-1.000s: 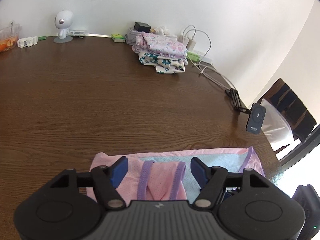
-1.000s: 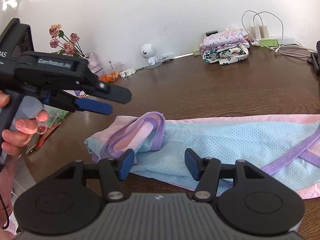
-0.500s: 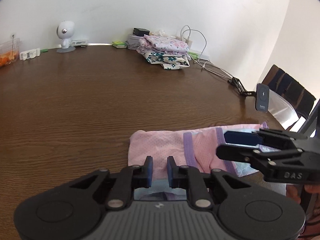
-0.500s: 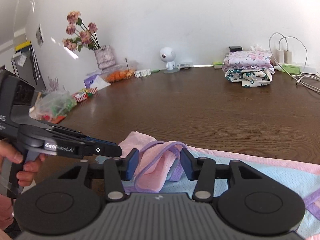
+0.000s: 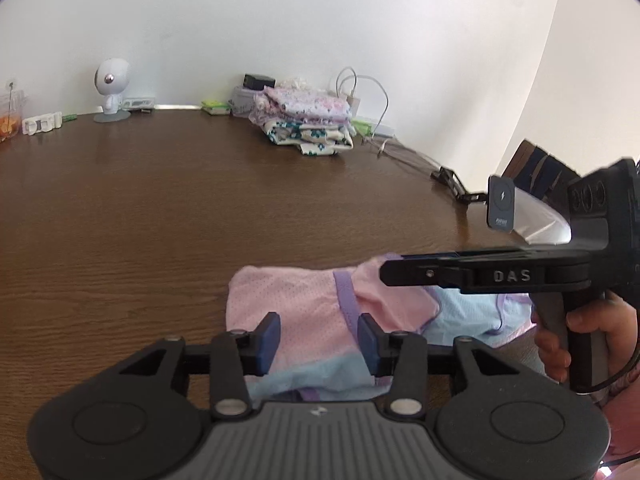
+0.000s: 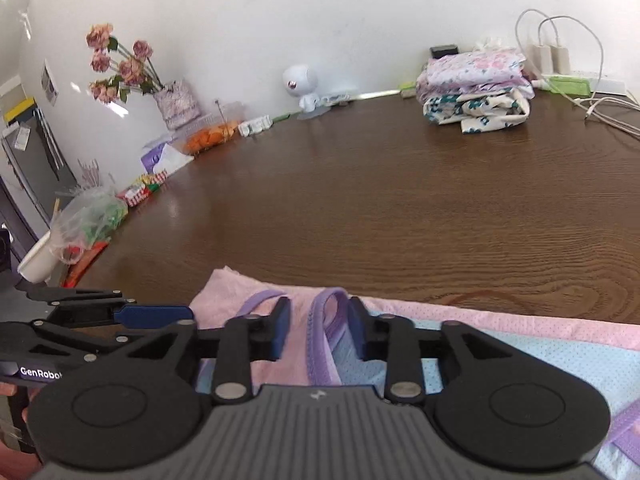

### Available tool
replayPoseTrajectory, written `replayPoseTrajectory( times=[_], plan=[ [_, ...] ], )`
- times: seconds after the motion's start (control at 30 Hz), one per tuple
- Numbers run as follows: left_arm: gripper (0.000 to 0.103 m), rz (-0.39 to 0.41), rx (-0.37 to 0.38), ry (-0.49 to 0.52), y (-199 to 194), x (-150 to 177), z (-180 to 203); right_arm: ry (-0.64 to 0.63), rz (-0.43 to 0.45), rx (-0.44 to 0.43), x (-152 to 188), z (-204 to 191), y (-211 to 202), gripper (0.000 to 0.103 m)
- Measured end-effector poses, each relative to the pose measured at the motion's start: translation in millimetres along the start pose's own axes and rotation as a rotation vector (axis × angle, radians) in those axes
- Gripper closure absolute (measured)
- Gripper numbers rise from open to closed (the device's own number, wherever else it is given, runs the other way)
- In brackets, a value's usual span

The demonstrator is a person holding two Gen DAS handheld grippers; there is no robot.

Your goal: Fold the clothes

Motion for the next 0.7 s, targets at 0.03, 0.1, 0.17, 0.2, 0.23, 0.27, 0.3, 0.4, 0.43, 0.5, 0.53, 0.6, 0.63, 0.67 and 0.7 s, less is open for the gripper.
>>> replayPoseTrajectory(
  times=[0.03, 0.1, 0.17, 0.2, 0.23, 0.27, 0.3, 0.4, 0.43, 0.5, 0.53, 0.6, 0.63, 0.67, 0.7],
  plan=[
    [0.062, 0.019, -0.004, -0.004, -3, -6, -4, -0.011, 0.027, 0.011, -3, -2, -8, 0.061],
    [0.069, 0.051, -0.014, -0.008, -7, -18, -12, -0.034, 0.079, 0.032, -7, -6, -23, 0.061],
    [0.089, 0.037, -0.003, 0.010, 4, -27, -15, -0.089, 0.077, 0.008, -5, -21, -23, 0.062],
    [0.089, 0.022, 0.006, 0.013, 11, -30, -16, -0.132, 0.064, -0.003, -2, -32, -19, 0.065],
    [0.089, 0.007, 0.011, 0.018, 19, -32, -16, -0.170, 0.050, -0.001, 2, -40, -14, 0.066],
    [0.090, -0.009, 0.005, 0.029, 26, -32, -16, -0.172, 0.046, 0.003, 4, -41, -12, 0.067],
    [0.092, -0.026, -0.003, 0.038, 33, -32, -17, -0.174, 0.041, 0.007, 6, -41, -10, 0.068],
    [0.094, -0.079, -0.016, 0.034, 51, -26, -20, -0.181, 0.028, 0.019, 13, -44, -5, 0.070],
    [0.095, -0.089, -0.011, 0.028, 55, -23, -21, -0.183, 0.023, 0.022, 15, -45, -3, 0.070],
    [0.095, -0.087, -0.010, 0.023, 57, -20, -23, -0.187, 0.014, 0.030, 20, -46, 1, 0.070],
    [0.095, -0.085, -0.006, 0.017, 56, -20, -24, -0.189, 0.009, 0.034, 22, -47, 3, 0.070],
    [0.093, -0.066, 0.004, -0.013, 48, -23, -26, -0.194, 0.000, 0.042, 27, -48, 7, 0.069],
    [0.087, -0.048, 0.009, -0.029, 43, -26, -28, -0.196, -0.004, 0.046, 29, -49, 9, 0.068],
    [0.077, -0.022, 0.011, -0.040, 34, -29, -29, -0.197, -0.007, 0.050, 31, -50, 10, 0.063],
    [0.069, 0.007, 0.006, -0.049, 25, -32, -32, -0.189, 0.012, 0.050, 29, -47, 4, 0.057]
  ],
)
Point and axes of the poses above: each gripper's, at about its wrist camera, not at the fingertips, and y roughly the way its jaws point, z to its right, x to its underside, the point moved 9 cm from there along y, roughly the way its jaws point, and after that the axes turned 6 degrees about -z, right-handed, at the moved point
